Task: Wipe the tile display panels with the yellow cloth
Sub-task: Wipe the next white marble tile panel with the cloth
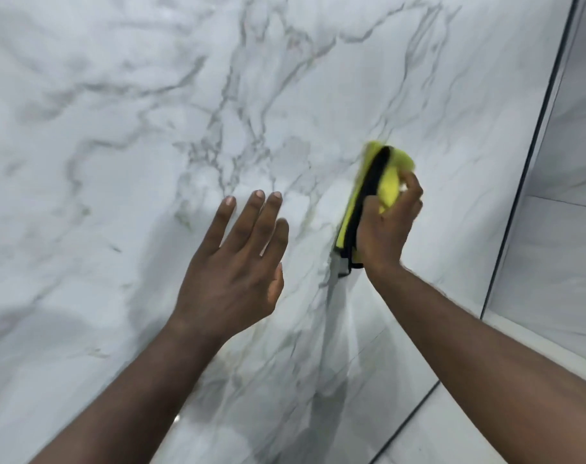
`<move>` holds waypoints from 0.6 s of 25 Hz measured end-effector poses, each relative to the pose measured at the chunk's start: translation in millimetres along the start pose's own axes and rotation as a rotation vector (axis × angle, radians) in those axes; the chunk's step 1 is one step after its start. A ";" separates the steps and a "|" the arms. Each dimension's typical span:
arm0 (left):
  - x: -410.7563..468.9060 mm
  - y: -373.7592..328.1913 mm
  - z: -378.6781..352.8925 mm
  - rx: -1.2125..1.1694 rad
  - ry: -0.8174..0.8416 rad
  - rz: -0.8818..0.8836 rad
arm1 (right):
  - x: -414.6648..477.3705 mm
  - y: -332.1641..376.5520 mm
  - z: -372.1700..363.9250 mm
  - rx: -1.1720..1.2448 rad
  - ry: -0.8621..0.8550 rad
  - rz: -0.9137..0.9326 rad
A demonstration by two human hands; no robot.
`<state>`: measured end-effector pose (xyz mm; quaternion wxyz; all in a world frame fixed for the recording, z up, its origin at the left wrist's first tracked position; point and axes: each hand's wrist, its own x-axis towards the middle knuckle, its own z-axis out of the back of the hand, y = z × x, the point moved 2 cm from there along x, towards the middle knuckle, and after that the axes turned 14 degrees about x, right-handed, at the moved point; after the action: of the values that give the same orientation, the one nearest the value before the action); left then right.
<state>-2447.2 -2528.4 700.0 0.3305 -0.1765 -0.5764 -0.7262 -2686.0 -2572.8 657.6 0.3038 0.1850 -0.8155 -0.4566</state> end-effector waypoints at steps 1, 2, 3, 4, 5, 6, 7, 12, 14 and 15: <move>3.5 -2.3 -1.7 0.007 -0.006 0.006 | 5.9 3.1 -1.6 0.006 -0.116 -0.138; 7.9 -5.4 -3.7 0.005 -0.010 0.006 | 5.3 10.5 -3.3 -0.010 -0.080 -0.092; 13.5 -9.9 -7.1 0.006 -0.019 -0.003 | -0.6 17.3 -3.9 -0.047 0.050 0.088; 19.6 -14.7 -10.6 0.020 -0.028 -0.014 | -6.6 17.1 -3.6 -0.079 0.192 0.235; 25.3 -18.5 -13.2 0.027 -0.030 -0.019 | -4.8 12.1 -0.6 -0.072 0.260 0.305; 29.4 -21.4 -14.9 0.022 -0.030 -0.016 | 5.3 7.1 4.2 -0.083 0.212 0.273; 31.8 -24.2 -15.7 0.011 -0.031 -0.005 | 16.4 0.3 9.5 -0.028 0.071 0.132; 52.6 -55.4 -22.3 0.034 -0.021 -0.012 | 16.8 -26.1 34.1 -0.013 0.050 0.039; 62.9 -72.8 -29.4 0.032 0.001 -0.035 | 16.6 -56.1 47.9 -0.003 -0.016 -0.077; 65.9 -81.4 -32.5 0.033 0.020 -0.047 | 16.9 -72.4 56.4 0.014 -0.105 -0.226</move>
<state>-2546.2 -2568.1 674.5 0.3220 -0.1502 -0.5891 -0.7257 -2734.3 -2584.2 578.5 0.2057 0.2537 -0.8075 -0.4912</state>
